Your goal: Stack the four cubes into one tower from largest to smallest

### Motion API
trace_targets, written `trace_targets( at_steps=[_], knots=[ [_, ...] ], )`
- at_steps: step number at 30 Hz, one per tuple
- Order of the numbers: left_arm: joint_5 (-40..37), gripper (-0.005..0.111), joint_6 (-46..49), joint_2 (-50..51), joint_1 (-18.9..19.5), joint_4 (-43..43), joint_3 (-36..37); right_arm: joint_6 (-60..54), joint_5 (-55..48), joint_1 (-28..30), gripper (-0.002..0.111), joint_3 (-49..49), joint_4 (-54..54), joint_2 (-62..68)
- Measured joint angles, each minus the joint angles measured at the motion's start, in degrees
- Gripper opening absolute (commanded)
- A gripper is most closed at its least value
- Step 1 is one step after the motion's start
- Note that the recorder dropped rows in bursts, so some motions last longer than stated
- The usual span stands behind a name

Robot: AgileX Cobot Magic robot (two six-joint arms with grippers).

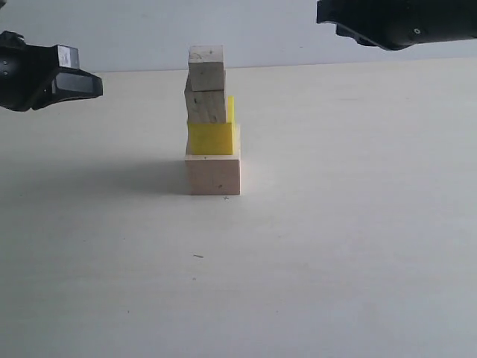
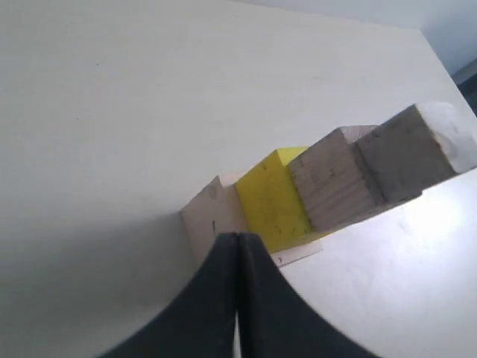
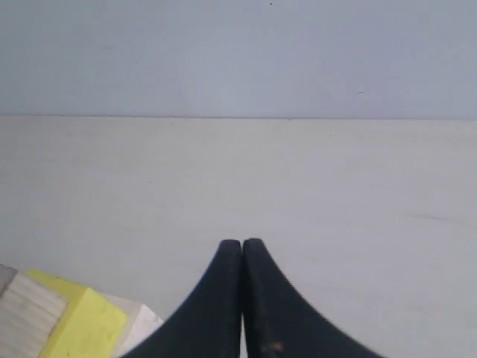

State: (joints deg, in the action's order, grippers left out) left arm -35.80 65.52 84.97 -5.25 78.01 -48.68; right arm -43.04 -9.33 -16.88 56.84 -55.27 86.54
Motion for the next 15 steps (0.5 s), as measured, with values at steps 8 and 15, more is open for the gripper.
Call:
trace_targets(
  at_steps=[8,15],
  knots=[
    [3.4,0.0,7.6,-11.5,0.0,7.9,5.5,-1.8,0.3,0.0,0.0,-1.2,0.0,-2.6],
    [5.0,0.0,9.8,-20.6,0.0,10.3,8.9,-3.3,0.1,0.0,0.0,-2.3,0.0,-5.8]
  ],
)
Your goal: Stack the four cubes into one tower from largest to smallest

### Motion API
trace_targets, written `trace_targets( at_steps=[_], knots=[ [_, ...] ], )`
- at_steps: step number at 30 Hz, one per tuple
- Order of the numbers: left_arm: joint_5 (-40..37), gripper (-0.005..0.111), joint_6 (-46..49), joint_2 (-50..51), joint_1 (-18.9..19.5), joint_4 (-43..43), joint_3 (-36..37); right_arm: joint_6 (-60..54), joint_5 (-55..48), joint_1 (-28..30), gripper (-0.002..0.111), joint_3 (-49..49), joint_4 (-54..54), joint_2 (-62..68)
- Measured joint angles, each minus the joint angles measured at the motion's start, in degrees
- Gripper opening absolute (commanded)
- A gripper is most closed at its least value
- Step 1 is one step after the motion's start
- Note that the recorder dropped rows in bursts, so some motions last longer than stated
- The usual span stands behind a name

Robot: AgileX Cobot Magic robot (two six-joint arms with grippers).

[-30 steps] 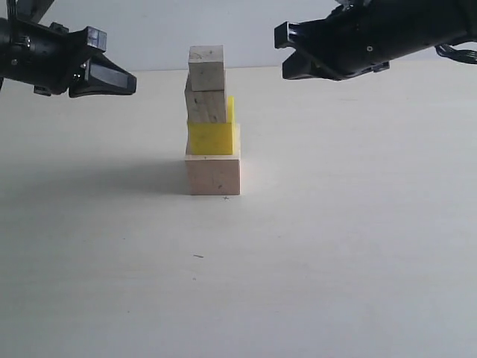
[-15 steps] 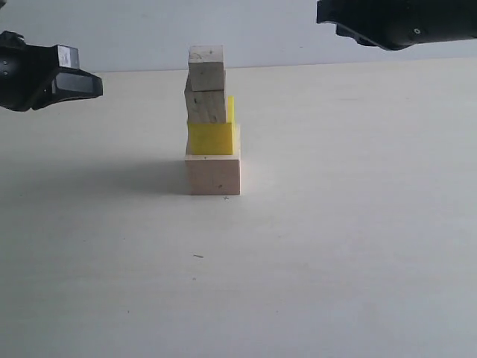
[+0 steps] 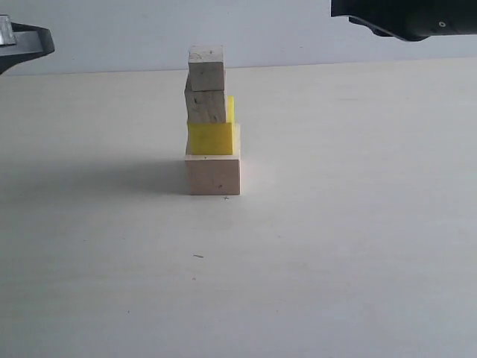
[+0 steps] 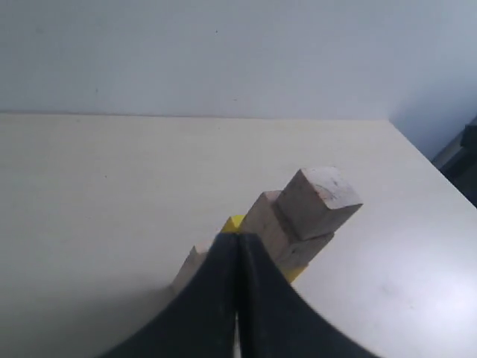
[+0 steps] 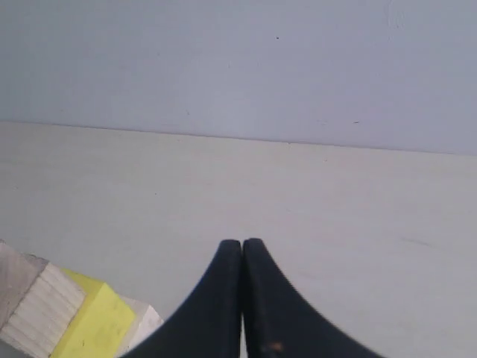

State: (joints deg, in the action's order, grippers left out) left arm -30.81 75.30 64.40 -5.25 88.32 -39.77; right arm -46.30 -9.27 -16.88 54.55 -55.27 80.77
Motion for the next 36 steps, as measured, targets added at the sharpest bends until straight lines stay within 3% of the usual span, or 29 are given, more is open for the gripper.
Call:
trace_targets(
  at_steps=[15,25,36],
  knots=[
    [-1.7,0.0,-0.5,-9.1,0.0,1.6,2.3,0.0,-0.1,0.0,0.0,0.0,0.0,-0.2],
    [3.4,0.0,0.5,-19.1,0.0,1.6,7.6,0.0,-0.1,0.0,0.0,0.0,0.0,-0.2],
    [-4.0,0.0,-3.6,-26.9,0.0,1.3,9.0,0.0,-0.1,0.0,0.0,0.0,0.0,-0.2]
  ],
)
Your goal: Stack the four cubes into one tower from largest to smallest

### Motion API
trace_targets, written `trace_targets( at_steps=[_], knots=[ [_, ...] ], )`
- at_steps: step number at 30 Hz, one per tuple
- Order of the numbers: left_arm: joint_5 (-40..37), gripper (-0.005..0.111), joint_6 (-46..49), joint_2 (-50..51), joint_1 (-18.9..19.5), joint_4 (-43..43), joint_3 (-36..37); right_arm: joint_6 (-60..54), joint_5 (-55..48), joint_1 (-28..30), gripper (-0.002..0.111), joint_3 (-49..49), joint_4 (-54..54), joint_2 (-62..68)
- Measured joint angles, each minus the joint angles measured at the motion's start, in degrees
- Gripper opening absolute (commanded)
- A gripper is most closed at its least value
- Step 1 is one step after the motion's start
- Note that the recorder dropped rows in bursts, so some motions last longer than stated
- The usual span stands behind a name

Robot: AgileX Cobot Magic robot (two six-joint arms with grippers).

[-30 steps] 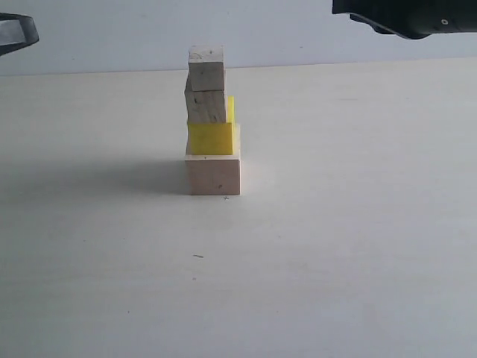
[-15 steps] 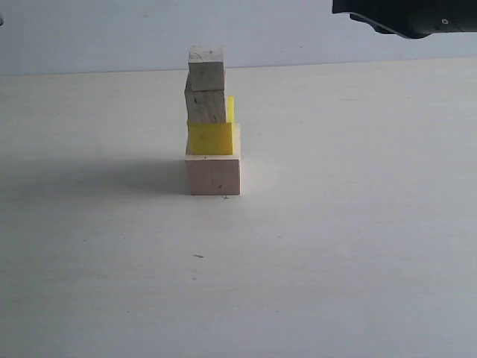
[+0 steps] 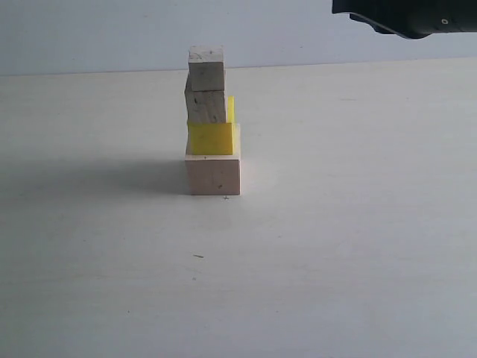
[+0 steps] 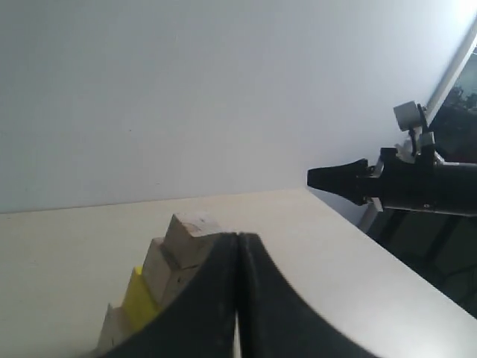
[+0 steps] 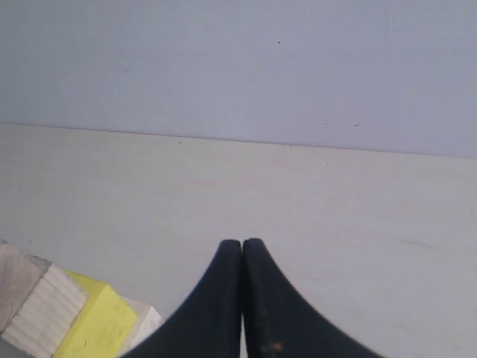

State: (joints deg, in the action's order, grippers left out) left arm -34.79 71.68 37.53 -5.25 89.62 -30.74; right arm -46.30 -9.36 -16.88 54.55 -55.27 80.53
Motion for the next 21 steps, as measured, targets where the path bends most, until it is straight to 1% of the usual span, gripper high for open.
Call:
trace_targets(
  at_steps=[6,12,21],
  knots=[
    [4.6,0.0,-1.0,-5.3,0.0,-5.9,0.0,0.0,0.0,0.0,0.0,0.0,0.0,0.0],
    [9.8,0.0,-1.2,-11.4,0.0,-8.4,0.0,0.0,0.0,0.0,0.0,0.0,0.0,0.0],
    [10.7,0.0,-1.2,-17.1,0.0,-8.7,0.0,0.0,0.0,0.0,0.0,0.0,0.0,0.0]
  ],
)
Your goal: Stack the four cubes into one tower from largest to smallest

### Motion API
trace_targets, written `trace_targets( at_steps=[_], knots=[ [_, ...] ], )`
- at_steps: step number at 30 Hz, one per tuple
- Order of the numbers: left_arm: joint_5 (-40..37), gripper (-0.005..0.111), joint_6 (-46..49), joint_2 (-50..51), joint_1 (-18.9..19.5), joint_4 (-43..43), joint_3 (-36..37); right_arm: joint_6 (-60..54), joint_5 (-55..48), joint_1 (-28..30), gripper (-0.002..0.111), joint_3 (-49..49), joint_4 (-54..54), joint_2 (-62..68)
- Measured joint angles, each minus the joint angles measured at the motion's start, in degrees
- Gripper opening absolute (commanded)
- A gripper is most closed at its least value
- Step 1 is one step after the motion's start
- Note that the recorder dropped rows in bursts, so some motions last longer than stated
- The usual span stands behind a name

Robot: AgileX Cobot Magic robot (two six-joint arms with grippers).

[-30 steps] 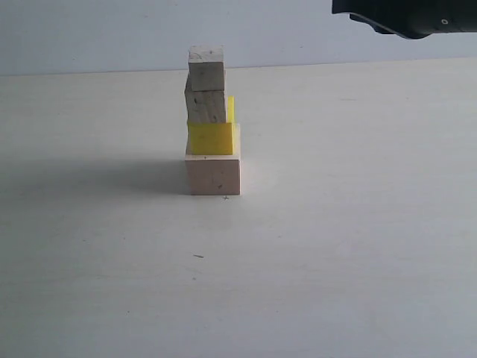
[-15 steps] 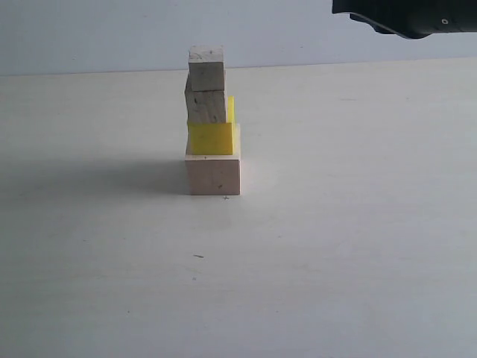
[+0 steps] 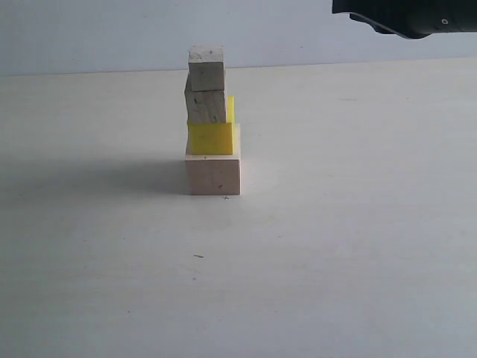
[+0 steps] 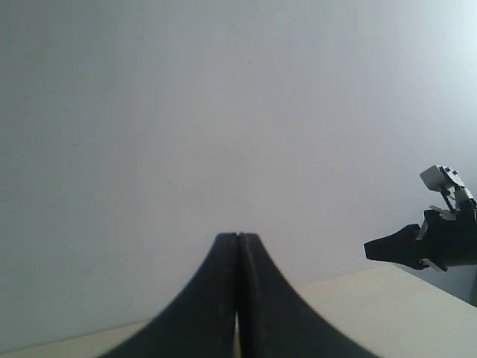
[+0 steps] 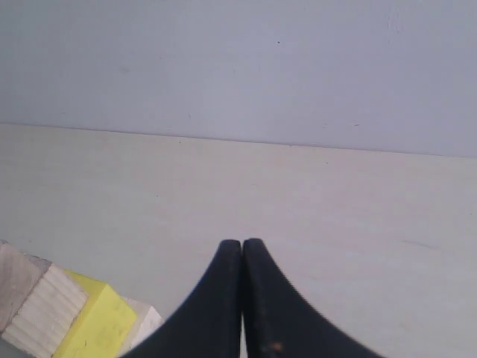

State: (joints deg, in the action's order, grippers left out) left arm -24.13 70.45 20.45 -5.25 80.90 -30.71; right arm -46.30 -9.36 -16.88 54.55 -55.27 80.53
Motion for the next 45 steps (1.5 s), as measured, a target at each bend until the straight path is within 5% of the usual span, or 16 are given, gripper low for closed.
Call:
trace_targets(
  at_steps=[15,24,33,35,39,41,45],
  knots=[
    [0.2,0.0,0.0,-4.4,0.4,0.0,0.0,0.0,0.0,0.0,0.0,0.0,0.0,0.0],
    [2.2,0.0,3.9,-15.1,9.6,-3.7,0.0,0.0,0.0,0.0,0.0,0.0,0.0,0.0],
    [3.3,0.0,3.6,-15.6,11.0,-16.3,0.0,0.0,0.0,0.0,0.0,0.0,0.0,0.0],
    [2.5,0.0,-5.7,-15.6,11.0,-25.3,0.0,0.0,0.0,0.0,0.0,0.0,0.0,0.0],
    [0.7,0.0,-58.1,-15.6,11.4,-62.2,2.7,0.0,0.0,0.0,0.0,0.0,0.0,0.0],
    [0.4,0.0,-67.2,-16.7,11.5,-68.0,5.1,0.0,0.0,0.0,0.0,0.0,0.0,0.0],
    [0.4,0.0,-70.9,-17.8,10.1,-70.2,10.7,0.0,0.0,0.0,0.0,0.0,0.0,0.0]
  ],
)
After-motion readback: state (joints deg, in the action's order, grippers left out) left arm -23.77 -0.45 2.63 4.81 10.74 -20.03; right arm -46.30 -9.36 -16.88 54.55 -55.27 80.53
